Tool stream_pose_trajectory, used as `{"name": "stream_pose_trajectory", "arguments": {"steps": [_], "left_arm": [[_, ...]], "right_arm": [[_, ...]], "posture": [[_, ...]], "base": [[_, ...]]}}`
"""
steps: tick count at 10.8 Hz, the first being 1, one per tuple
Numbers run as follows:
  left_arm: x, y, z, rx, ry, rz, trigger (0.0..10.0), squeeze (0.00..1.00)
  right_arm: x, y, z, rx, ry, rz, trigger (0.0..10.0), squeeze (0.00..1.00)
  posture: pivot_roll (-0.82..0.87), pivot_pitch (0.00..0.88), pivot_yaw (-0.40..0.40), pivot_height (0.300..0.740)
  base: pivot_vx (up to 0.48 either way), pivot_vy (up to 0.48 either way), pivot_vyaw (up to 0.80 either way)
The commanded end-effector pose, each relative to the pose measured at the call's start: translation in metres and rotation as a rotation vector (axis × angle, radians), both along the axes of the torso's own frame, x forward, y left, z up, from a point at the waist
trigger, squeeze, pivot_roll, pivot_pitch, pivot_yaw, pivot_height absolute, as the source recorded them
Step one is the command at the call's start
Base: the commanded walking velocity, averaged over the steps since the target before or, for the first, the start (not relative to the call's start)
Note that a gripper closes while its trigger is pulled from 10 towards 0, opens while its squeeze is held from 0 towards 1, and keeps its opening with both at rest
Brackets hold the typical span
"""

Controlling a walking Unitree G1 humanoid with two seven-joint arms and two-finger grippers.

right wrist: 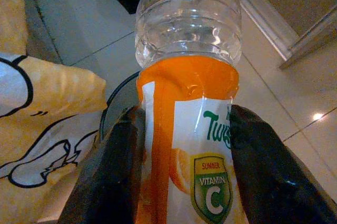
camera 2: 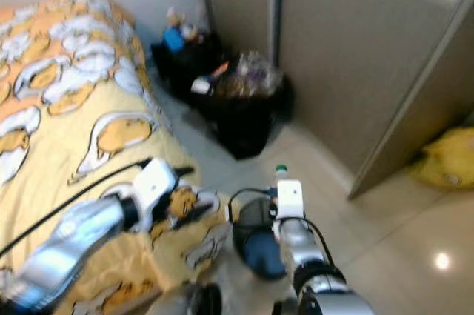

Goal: Clean up the room

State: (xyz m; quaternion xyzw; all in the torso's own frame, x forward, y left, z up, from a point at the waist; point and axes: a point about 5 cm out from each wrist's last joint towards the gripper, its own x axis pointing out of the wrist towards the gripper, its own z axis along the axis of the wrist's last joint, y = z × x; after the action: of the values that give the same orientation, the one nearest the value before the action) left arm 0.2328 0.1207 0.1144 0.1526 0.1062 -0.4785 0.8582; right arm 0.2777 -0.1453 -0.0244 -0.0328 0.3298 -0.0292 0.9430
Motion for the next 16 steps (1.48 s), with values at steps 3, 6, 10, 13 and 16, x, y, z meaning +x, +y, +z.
{"name": "stream_pose_trajectory", "arguments": {"steps": [3,6,10,13,16], "left_arm": [[-0.025,0.023,0.014,0.029,0.056,0.041,10.0,0.0],[-0.048,0.022,0.015,0.053,0.12,0.069,10.0,0.0],[-0.05,0.016,0.011,0.045,0.147,0.114,10.0,0.0],[-0.037,0.003,0.001,-0.044,0.142,0.222,10.0,0.0],[0.004,-0.001,-0.008,-0.277,0.043,0.593,10.0,0.0]], "right_arm": [[0.008,-0.002,0.007,-0.048,-0.045,-0.002,10.0,0.0],[0.022,-0.001,0.02,-0.049,-0.095,-0.007,10.0,1.0],[0.028,0.009,0.026,-0.011,-0.117,0.037,10.0,1.0],[0.041,0.003,0.041,-0.07,-0.193,0.09,10.0,0.0],[0.051,-0.013,0.077,-0.063,-0.491,0.05,10.0,0.0]], "posture": [[0.25,0.304,0.172,0.74],[0.28,0.325,0.155,0.74],[0.26,0.325,0.126,0.74],[0.21,0.257,0.073,0.74],[0.09,0.07,-0.002,0.74]], "base": [[0.0,0.0,0.0],[0.0,0.0,0.0],[0.0,0.0,0.0],[0.0,0.0,0.0],[0.0,0.0,0.0]]}}
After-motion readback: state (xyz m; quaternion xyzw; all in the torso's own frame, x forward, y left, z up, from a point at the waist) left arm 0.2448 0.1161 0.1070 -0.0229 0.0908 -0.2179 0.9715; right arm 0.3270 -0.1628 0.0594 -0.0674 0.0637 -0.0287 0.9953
